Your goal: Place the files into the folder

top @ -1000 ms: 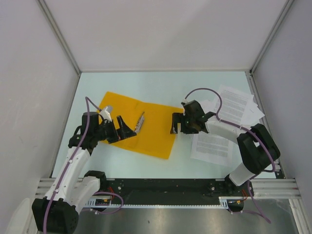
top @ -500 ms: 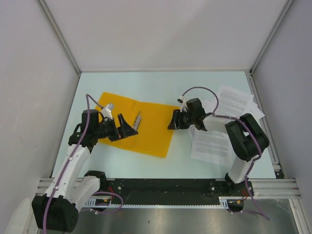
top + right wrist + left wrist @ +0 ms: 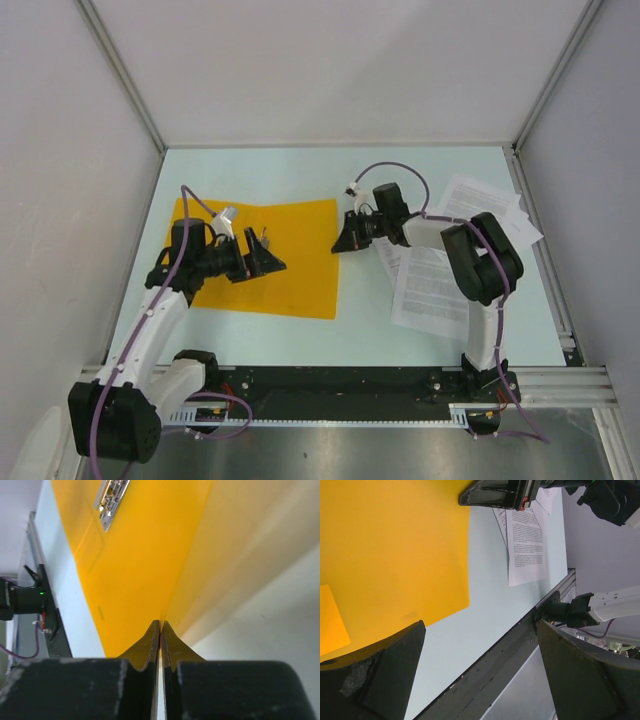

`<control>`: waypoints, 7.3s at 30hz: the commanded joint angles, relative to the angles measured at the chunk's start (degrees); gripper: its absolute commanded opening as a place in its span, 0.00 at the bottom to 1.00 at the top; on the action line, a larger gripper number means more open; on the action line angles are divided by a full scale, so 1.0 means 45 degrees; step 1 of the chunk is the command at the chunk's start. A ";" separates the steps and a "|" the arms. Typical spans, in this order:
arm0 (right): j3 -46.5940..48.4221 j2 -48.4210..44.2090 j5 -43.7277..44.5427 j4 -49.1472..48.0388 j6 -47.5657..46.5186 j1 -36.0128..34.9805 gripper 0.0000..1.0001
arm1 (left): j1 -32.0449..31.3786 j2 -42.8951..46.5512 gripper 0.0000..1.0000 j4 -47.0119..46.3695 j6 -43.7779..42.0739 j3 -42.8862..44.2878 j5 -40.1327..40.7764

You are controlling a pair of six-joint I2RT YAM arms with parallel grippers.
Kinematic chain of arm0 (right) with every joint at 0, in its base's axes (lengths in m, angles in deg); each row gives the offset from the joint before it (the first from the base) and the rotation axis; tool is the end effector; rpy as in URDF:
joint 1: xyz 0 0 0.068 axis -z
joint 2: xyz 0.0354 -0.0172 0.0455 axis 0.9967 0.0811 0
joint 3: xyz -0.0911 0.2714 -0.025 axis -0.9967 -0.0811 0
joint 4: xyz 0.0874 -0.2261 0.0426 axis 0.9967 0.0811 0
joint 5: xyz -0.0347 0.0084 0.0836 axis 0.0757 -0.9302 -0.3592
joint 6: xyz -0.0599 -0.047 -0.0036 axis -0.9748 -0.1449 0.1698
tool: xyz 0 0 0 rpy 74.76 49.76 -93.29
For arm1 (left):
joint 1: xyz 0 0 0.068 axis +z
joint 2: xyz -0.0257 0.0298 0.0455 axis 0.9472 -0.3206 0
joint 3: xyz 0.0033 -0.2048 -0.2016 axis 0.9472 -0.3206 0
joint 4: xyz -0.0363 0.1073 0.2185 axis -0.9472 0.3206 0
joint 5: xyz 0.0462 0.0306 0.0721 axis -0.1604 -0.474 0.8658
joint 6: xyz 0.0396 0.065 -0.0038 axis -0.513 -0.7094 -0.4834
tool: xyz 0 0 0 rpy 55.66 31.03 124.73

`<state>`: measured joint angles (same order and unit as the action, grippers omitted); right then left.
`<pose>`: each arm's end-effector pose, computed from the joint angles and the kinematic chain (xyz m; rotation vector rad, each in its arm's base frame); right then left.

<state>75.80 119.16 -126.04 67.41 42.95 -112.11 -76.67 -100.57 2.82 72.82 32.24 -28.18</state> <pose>0.3540 0.2310 0.1607 -0.7067 2.2438 1.2883 0.1798 -0.0613 0.2576 -0.0331 2.3124 -1.1553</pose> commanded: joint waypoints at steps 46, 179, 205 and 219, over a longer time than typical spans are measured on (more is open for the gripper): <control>-0.8332 -1.3696 1.0261 0.8394 0.6556 0.3311 0.70 | -1.1874 -1.2051 0.88 -0.7194 0.4244 0.5949 0.5898; -0.6555 -0.2701 0.3268 -0.6447 0.8665 -0.0107 0.77 | -0.0761 -0.6819 0.00 0.1029 -0.1967 0.1108 0.2793; -0.6555 -0.3129 0.4245 -0.6448 0.8763 -0.0771 0.59 | -0.0761 -0.7776 0.00 0.1088 -0.1987 0.1303 0.4160; -0.6575 -0.2779 0.4654 -0.6236 0.9135 -0.0770 0.64 | -0.0741 -0.8108 0.00 0.0951 -0.2065 0.1264 0.4043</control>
<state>46.00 106.13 -107.53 37.60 84.68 -115.00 -80.62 -136.22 8.11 64.85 36.98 -10.91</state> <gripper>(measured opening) 0.637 0.005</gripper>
